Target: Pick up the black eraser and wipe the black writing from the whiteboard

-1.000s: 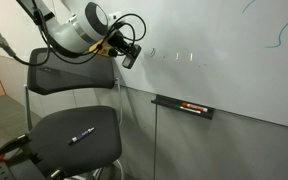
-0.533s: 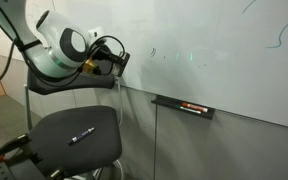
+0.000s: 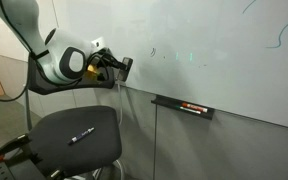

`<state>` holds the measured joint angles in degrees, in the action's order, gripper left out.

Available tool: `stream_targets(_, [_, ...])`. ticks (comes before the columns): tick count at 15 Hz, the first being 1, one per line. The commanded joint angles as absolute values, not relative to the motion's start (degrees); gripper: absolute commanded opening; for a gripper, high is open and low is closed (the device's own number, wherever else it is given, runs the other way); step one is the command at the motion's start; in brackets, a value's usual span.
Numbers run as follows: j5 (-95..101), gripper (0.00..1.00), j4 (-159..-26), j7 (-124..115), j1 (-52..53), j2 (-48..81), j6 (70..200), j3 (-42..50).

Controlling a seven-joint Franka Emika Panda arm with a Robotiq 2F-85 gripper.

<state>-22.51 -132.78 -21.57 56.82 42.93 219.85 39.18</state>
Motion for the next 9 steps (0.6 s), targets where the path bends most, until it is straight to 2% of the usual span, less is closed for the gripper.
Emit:
stream_targets(1, [-29.83,0.30,-126.73,-8.79,48.28,41.32,220.62,31.48])
stream_targets(4, [-33.49,0.30,-123.90,-1.84,42.60,40.60,221.52,26.78])
stream_targets(5, [-31.53,0.30,-124.05,-6.35,46.34,42.23,220.33,31.79])
stream_targets(9, [-31.25,0.30,-122.59,-6.09,45.11,42.09,220.62,32.45])
